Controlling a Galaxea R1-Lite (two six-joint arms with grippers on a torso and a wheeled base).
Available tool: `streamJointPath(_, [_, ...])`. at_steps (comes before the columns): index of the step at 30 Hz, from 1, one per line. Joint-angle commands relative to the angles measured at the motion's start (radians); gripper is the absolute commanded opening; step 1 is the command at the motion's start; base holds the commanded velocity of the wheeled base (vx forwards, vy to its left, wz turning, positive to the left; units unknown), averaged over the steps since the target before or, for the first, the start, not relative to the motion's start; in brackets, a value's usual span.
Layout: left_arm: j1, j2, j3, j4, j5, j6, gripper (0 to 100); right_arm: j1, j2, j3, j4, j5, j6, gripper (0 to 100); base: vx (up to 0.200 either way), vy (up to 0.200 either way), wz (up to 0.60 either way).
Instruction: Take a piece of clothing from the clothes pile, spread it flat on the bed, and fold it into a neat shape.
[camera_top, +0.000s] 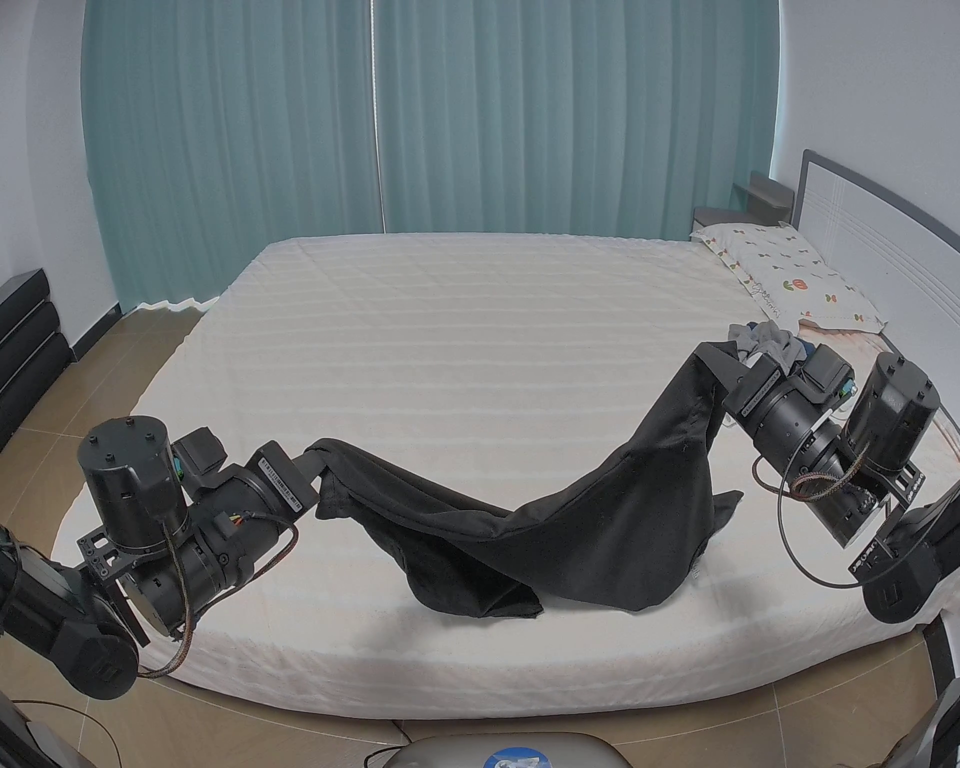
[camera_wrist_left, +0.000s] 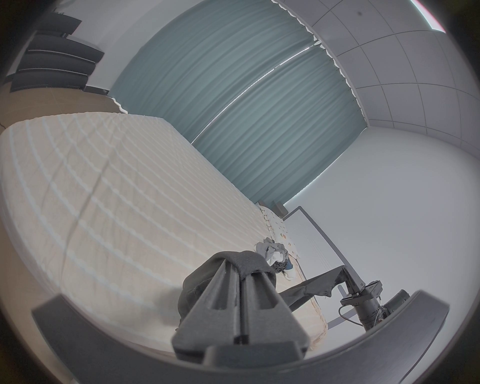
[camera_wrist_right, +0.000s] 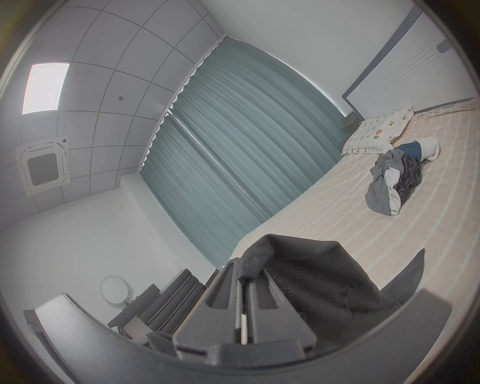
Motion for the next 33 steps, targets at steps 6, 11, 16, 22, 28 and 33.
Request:
streamJointPath(6, [-0.002, 0.022, 0.001, 0.000, 0.000, -0.004, 0, 0.002, -0.022, 0.008, 0.007, 0.001, -0.002, 0, -0.100, 0.000, 0.00])
streamJointPath(11, [-0.010, 0.011, 0.003, 0.001, 0.003, -0.004, 0, 0.005, -0.023, 0.032, 0.009, 0.002, -0.017, 0, -0.200, 0.000, 0.00])
streamJointPath(16, [-0.042, -0.020, 0.009, 0.012, 0.009, -0.002, 0, 0.053, -0.074, 0.052, 0.012, -0.001, -0.040, 0, -0.200, 0.000, 0.00])
streamJointPath(22, [-0.042, -0.064, 0.003, 0.014, 0.011, 0.004, 0, 0.154, -0.184, 0.078, 0.038, -0.002, -0.123, 0, -0.200, 0.000, 0.00])
streamJointPath(28, [-0.042, -0.173, -0.047, 0.101, 0.011, 0.004, 0, 0.156, -0.295, -0.012, 0.125, -0.013, -0.160, 0, -0.167, 0.000, 0.00])
streamJointPath(33, [-0.030, -0.238, -0.137, 0.199, 0.011, 0.003, 0, 0.153, -0.418, -0.147, 0.366, -0.045, -0.175, 0, 0.000, 0.000, 0.00])
